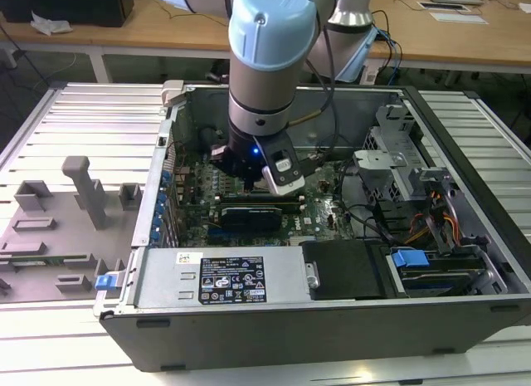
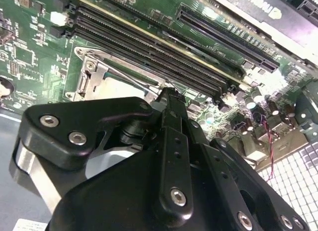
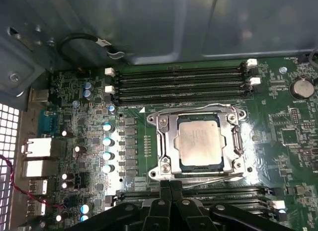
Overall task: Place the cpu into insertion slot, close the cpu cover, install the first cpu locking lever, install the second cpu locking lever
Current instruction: 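Install the second cpu locking lever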
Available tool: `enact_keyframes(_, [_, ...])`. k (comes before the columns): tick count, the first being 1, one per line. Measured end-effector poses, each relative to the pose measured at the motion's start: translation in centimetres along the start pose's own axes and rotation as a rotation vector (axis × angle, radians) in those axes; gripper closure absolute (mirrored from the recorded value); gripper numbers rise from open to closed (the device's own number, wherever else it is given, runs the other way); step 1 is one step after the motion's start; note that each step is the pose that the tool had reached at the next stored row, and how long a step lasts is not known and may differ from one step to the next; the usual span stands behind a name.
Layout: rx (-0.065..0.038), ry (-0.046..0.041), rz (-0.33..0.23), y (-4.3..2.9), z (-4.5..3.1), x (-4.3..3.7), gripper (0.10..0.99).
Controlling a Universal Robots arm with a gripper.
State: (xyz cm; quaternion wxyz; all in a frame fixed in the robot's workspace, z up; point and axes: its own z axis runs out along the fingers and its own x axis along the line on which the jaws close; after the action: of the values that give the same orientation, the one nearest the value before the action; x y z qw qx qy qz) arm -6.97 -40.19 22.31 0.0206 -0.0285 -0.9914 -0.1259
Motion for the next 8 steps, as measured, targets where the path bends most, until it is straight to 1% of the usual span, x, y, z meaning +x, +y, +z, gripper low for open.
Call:
enact_keyframes(2, [-0.006, 0.0010, -0.002, -0.09, 0.27, 0.14, 0.980])
enact_keyframes(4, [-0.010, 0.0014, -0.003, -0.16, 0.50, 0.29, 0.980])
enact_keyframes(5, [-0.011, 0.0016, -0.004, -0.24, 0.79, 0.46, 0.980])
enact_keyframes(8, [-0.011, 0.0016, -0.004, -0.27, 0.86, 0.50, 0.980])
